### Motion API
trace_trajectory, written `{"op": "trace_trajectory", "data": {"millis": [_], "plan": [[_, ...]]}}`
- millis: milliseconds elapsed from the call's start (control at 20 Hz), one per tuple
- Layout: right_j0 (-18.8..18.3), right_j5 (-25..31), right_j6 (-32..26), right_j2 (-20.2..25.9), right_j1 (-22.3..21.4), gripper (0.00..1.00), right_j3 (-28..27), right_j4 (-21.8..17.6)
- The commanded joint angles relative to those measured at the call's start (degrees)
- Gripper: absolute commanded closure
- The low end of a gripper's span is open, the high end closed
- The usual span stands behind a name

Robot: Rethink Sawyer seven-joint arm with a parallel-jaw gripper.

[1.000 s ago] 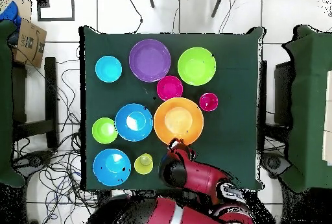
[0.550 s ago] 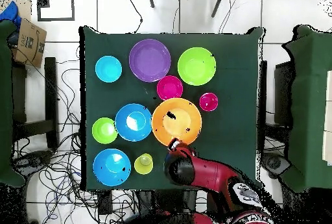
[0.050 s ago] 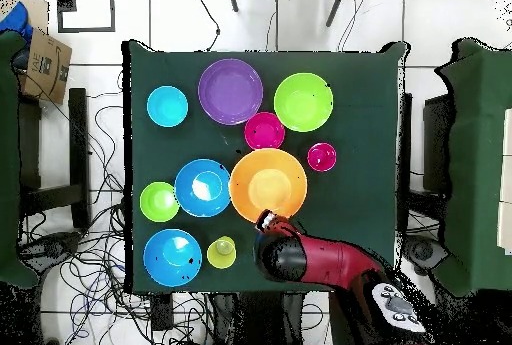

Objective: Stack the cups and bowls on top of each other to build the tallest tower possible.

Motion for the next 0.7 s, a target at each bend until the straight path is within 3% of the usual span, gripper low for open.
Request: {"op": "trace_trajectory", "data": {"millis": [50,300,700], "plan": [[-4.05,2.63,-7.57,14.59,-2.40,1.00,2.21,-8.25],[-14.46,5.16,-13.27,25.66,-3.64,1.00,2.16,-13.48],[-31.11,12.72,-20.38,46.91,-5.46,1.00,5.99,-14.85]]}}
